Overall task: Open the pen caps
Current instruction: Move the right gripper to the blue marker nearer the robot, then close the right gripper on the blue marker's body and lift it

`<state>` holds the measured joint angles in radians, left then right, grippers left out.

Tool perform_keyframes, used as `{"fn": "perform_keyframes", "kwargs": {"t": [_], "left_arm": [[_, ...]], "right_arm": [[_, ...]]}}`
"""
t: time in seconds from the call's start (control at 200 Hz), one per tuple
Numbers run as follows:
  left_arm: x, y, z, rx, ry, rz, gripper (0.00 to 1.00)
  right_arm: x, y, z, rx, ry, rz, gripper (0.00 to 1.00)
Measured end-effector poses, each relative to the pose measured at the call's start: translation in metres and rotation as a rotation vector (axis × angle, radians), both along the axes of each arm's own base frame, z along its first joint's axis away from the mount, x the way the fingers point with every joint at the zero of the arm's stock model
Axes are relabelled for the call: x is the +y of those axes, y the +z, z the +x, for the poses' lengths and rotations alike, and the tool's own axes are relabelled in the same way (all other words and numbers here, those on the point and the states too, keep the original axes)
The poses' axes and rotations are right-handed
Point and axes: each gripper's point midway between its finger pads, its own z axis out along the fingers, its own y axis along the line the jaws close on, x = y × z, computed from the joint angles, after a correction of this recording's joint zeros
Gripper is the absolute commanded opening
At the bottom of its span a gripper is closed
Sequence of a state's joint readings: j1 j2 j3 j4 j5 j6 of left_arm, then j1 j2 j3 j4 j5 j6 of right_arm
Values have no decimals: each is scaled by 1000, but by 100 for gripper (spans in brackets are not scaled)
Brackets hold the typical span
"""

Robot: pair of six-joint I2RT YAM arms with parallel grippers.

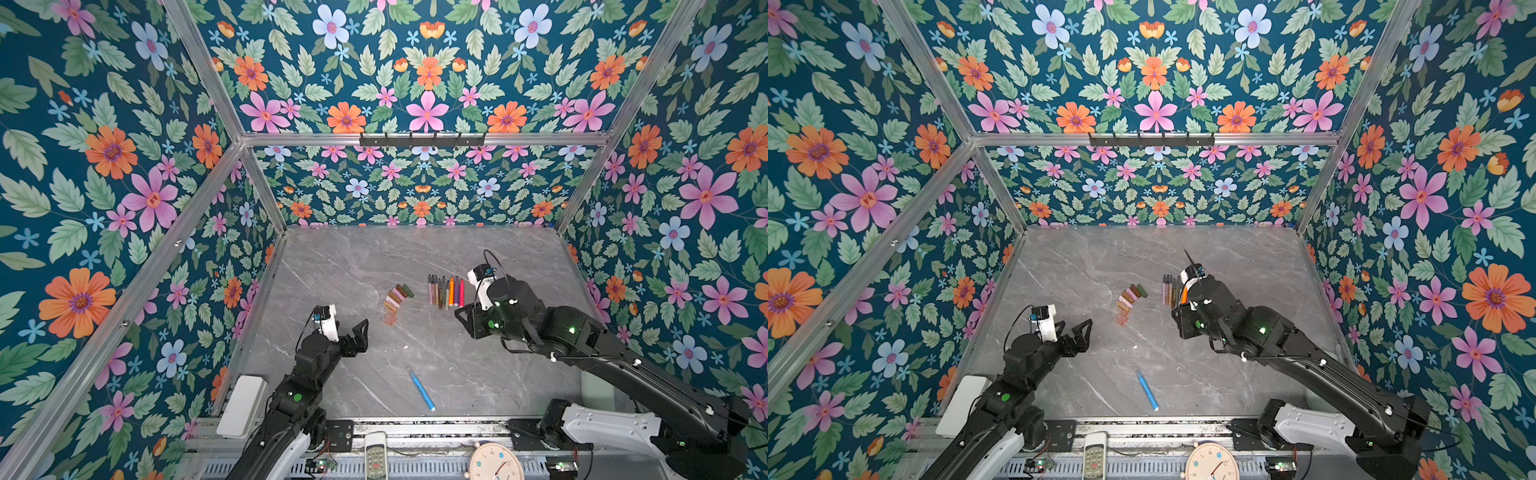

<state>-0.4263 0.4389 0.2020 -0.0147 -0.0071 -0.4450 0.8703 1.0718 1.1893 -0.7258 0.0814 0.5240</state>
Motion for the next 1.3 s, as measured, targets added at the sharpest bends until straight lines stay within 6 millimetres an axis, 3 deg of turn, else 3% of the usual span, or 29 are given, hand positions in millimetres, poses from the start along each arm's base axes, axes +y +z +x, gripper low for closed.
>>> {"fn": "perform_keyframes", "kwargs": {"t": [0.145, 0.33, 0.495, 0.58, 0.67, 0.815, 1.035, 1.3], "left_arm": [[8, -11, 4, 43, 59, 15, 100], [10, -19, 8, 60, 71, 49, 100], [16, -17, 10, 42, 102, 70, 100], [18, -16, 11, 35, 112, 72, 100], [17, -15, 10, 27, 102, 74, 100], [14, -16, 10, 29, 84, 78, 100], [13, -30, 13, 93, 79, 113, 100], [4, -44, 19, 163, 43, 145, 100]], "right_arm": [[8, -22, 1, 16, 41, 1, 45], [28, -107, 7, 142, 78, -78, 36], [44, -154, 0, 228, 106, -116, 36], [58, -165, -20, 238, 144, -141, 36], [77, -181, -56, 254, 211, -181, 36], [80, -205, -86, 273, 192, -262, 36], [82, -241, -99, 320, 146, -344, 39], [96, -250, -100, 303, 150, -377, 39]]}}
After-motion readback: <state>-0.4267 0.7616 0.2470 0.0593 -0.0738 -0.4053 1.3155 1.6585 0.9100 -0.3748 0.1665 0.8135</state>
